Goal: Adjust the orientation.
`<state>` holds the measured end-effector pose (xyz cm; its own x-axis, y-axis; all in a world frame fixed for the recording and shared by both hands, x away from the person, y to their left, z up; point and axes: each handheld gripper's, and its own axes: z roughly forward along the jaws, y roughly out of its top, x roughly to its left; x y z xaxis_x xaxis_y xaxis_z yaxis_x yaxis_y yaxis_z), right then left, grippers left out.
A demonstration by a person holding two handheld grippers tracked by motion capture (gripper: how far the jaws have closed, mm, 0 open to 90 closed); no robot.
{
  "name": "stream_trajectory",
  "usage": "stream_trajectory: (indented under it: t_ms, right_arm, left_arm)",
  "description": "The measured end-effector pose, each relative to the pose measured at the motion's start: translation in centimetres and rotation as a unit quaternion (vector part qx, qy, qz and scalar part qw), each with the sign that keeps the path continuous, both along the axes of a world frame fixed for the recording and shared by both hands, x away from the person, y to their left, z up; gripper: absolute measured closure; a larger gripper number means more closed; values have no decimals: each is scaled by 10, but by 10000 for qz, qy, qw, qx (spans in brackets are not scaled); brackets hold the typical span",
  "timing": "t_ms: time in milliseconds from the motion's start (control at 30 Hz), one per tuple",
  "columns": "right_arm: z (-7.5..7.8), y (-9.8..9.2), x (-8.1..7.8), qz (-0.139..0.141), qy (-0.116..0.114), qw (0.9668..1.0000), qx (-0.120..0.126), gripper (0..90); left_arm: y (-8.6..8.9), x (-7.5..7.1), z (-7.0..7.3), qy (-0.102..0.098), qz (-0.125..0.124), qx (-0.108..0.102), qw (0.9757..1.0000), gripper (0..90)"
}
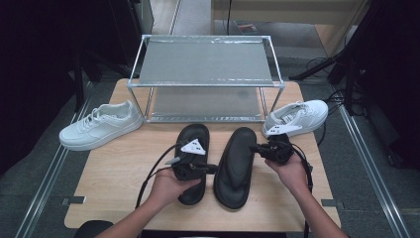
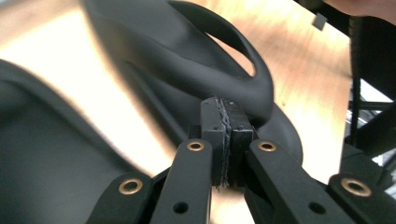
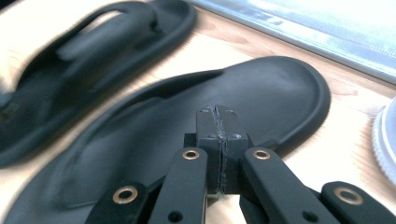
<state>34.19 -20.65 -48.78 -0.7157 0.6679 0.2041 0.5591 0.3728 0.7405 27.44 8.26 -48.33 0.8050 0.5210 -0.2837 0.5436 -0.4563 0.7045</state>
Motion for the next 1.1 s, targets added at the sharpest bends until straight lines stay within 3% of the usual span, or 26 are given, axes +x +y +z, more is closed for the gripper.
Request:
stream_trajectory:
  t_ms: [233,433,500,600,733,1100]
  right_arm:
    - [-12,5,7,117,179,9994,-268,900]
    - [-14,10,4,259,228,9991,-235,900]
    - [-13,12,3,316,268,9990,-193,900]
    - [-14,15,-1,425,324,9983,-227,893]
    - [-14,17,-8,567,406,9973,-246,894]
    - [-14,24,-24,841,496,9947,-335,897]
  left_arm:
    - [-24,-8,-24,201,-92,236,9995,900]
    - [-28,-6,-38,216,-80,658,9976,900]
    - [-27,-6,-39,250,-60,633,9977,900]
    - [-28,-8,-38,115,-68,741,9972,900]
    - [-24,-6,-38,245,-26,712,9972,900]
    - [-20,-8,-37,260,-70,778,9966,900]
